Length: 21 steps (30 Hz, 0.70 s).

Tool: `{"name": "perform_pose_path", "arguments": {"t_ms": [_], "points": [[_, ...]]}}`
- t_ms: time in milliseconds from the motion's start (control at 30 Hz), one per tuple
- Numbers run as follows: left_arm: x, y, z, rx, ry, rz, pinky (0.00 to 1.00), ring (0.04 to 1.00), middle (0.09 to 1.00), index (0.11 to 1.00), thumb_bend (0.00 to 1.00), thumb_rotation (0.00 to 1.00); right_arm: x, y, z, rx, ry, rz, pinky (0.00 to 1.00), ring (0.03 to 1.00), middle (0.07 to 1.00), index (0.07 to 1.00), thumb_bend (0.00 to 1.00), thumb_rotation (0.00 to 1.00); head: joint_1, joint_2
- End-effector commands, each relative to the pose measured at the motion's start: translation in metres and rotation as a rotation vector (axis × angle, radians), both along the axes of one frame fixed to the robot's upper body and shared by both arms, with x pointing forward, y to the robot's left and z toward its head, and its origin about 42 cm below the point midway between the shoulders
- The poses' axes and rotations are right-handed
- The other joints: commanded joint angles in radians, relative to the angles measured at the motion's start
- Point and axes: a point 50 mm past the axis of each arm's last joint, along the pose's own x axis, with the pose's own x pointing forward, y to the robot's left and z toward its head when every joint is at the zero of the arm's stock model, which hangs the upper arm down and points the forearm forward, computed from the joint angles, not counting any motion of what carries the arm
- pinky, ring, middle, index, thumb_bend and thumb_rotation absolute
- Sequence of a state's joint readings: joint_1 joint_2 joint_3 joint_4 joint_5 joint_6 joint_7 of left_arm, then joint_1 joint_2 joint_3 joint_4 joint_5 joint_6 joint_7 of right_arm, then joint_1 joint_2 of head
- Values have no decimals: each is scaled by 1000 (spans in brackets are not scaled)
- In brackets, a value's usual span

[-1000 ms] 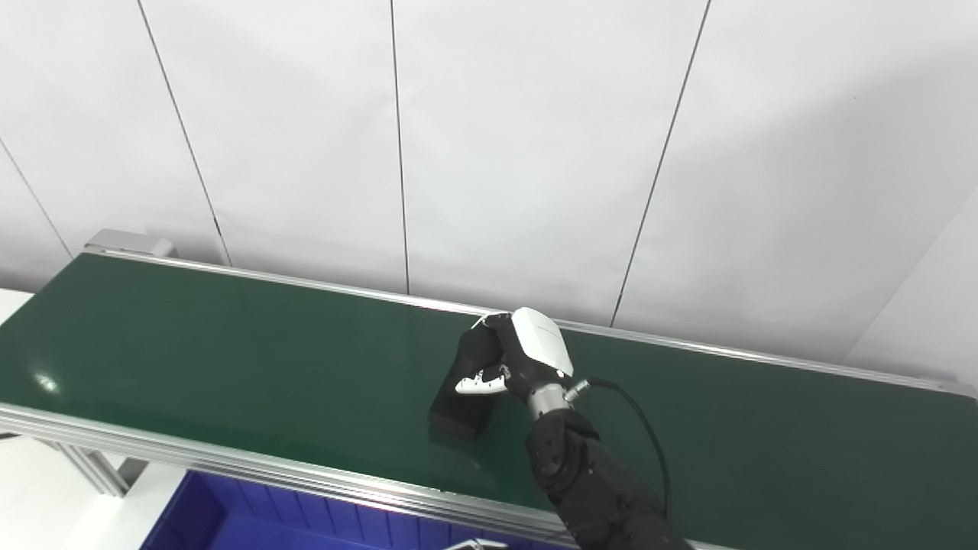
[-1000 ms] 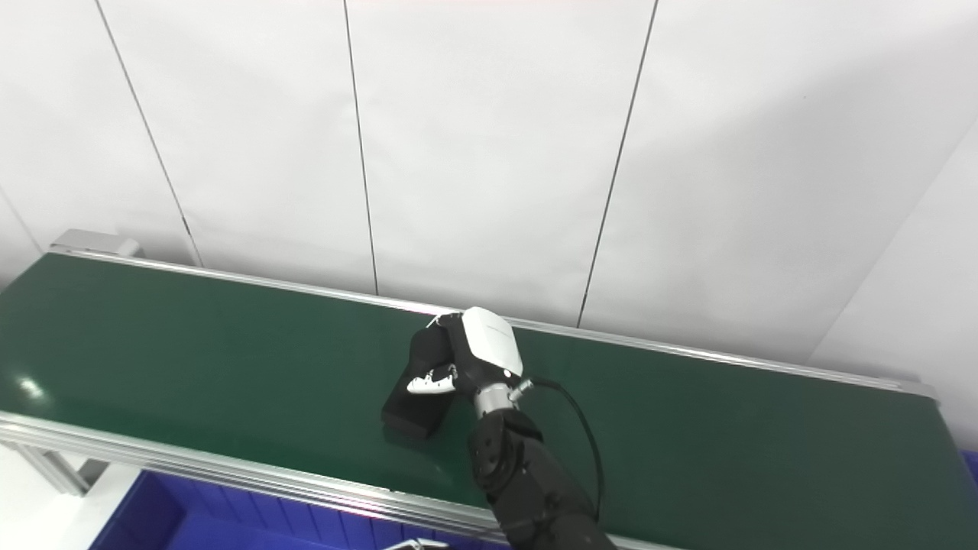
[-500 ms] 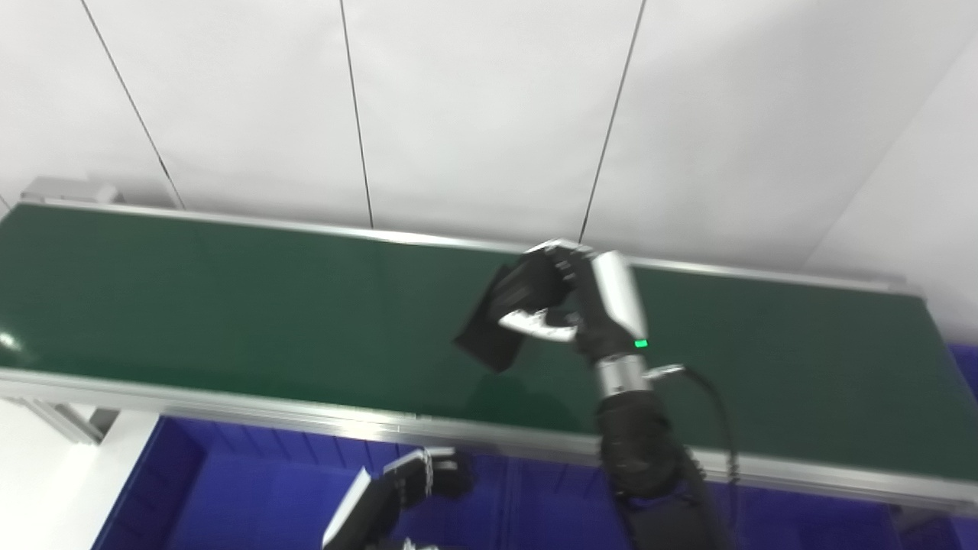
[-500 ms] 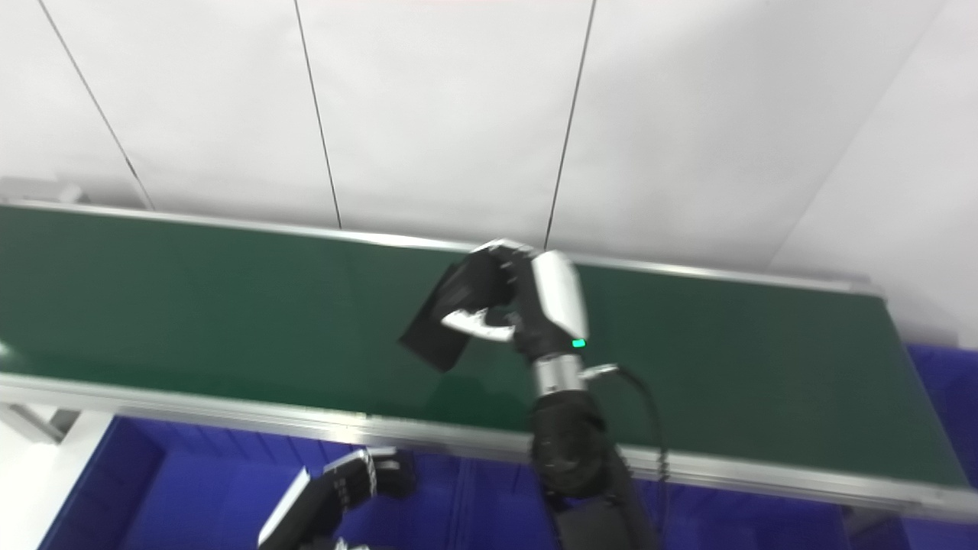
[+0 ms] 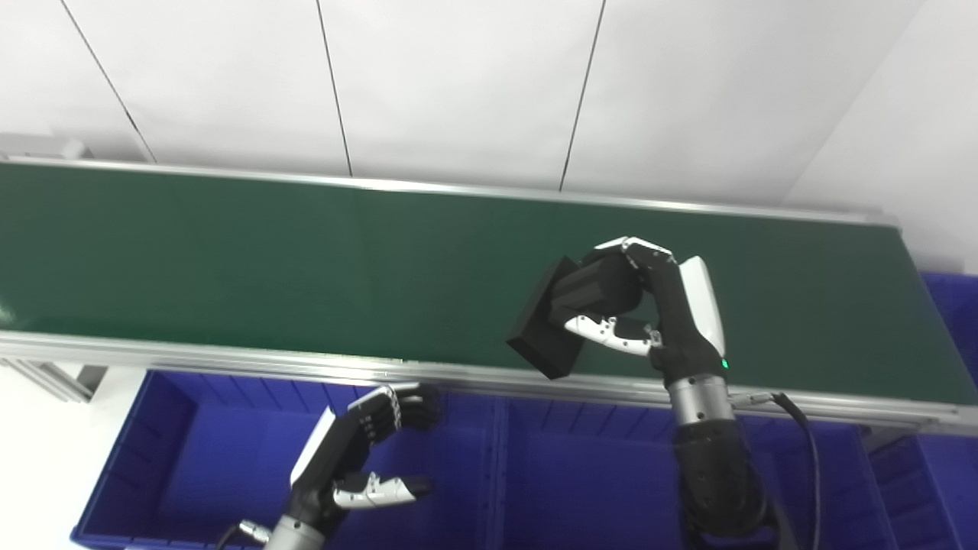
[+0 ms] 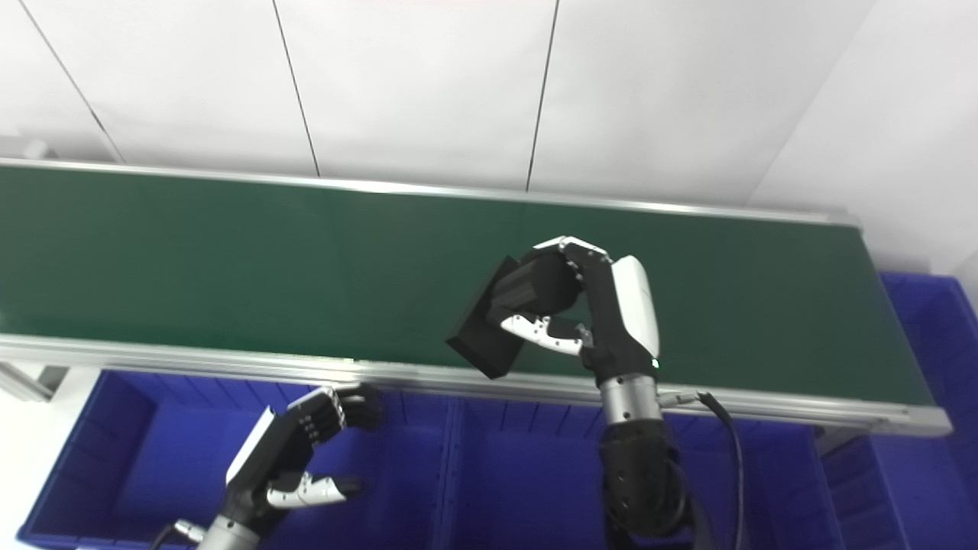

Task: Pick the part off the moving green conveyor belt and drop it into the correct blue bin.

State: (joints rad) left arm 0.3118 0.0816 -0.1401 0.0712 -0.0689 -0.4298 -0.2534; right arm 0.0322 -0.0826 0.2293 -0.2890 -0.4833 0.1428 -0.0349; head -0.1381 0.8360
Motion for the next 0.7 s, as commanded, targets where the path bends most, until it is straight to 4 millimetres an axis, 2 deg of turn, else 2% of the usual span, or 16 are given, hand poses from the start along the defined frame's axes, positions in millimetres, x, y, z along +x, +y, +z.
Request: {"name": "perform_pose_path", "arguments": {"t_ms": [0,200,333,500,667], "points": [[3,-1,13,-30,-79,9,637,654,670,689,895,380,-12,-2,10,9,-38,12,314,448,561,481,487,0,-1,6],[4,2,16,-26,-90,23,611,642,664,685,883,383,-41,-10,-12,-20,89,13,314,448,564,484,486,0,-9,22],[5,4,18,-29,-98,29,605,639,661,681,873,365,-53,-15,-25,-101,197,44,320,455,567,480,486,0,-11,31],[9,6,19,-41,-104,28,633,660,681,687,856,361,-57,-19,-38,-172,366,93,319,454,551,487,489,0,-13,38],[13,9,21,-27,-114,39,644,674,691,693,846,363,-56,-16,-48,-244,442,100,308,442,526,518,490,0,-22,45]]}}
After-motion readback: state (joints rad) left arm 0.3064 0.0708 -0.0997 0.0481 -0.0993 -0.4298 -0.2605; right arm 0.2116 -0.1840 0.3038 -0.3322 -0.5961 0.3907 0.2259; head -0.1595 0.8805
